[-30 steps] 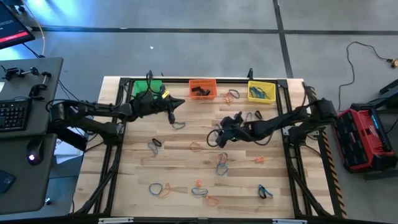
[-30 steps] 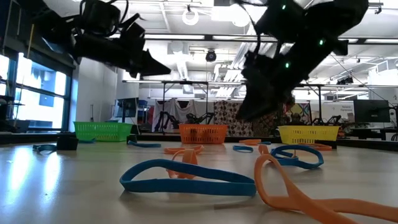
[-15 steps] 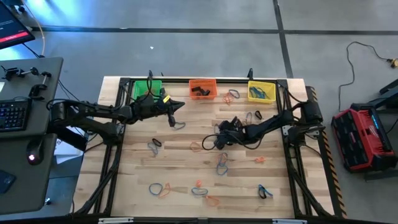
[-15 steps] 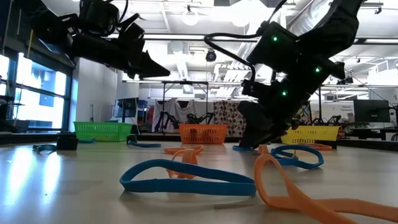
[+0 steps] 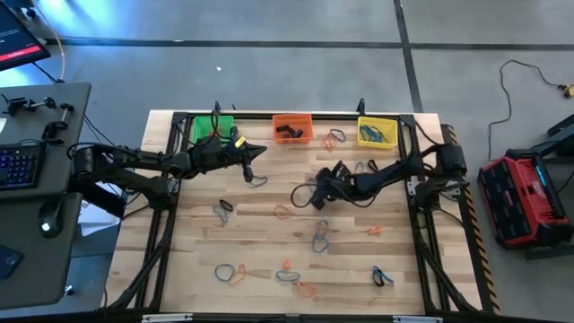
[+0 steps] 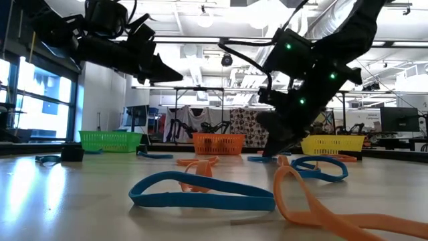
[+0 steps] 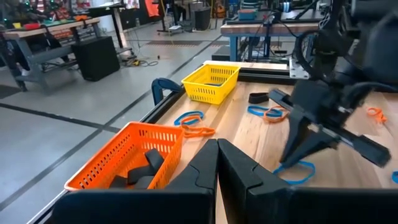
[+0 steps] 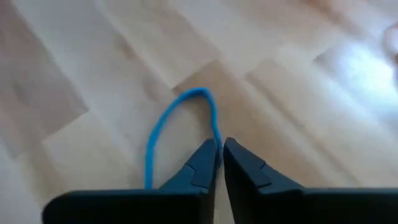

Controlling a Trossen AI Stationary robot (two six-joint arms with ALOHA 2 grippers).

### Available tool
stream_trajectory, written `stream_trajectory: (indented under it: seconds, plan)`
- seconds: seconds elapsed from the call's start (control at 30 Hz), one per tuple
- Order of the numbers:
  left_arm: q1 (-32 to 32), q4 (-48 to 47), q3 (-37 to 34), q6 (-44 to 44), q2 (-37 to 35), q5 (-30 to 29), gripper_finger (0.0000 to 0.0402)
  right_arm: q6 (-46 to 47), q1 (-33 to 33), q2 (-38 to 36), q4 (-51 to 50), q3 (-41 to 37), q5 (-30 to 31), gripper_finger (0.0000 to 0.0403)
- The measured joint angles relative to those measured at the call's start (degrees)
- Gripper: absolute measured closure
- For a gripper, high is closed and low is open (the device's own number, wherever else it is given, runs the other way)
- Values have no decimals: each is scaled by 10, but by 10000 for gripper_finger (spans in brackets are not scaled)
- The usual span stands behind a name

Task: Sort rubber bands into baskets
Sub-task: Put the blue rubber band into the yellow bin

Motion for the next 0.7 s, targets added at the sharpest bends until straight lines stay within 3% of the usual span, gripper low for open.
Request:
stream_trajectory:
  seconds: [0.37, 0.53, 0.7]
  plan:
    - [0, 0, 0, 4, 0, 0, 401, -44, -76, -146, -113, 2, 41, 402]
    - [0, 0, 0, 3, 0, 0, 401, -63, -105, -171, -100, 2, -83, 389]
    - [0, 0, 0, 0, 0, 0, 401, -71, -99, -142, -101, 2, -126, 361]
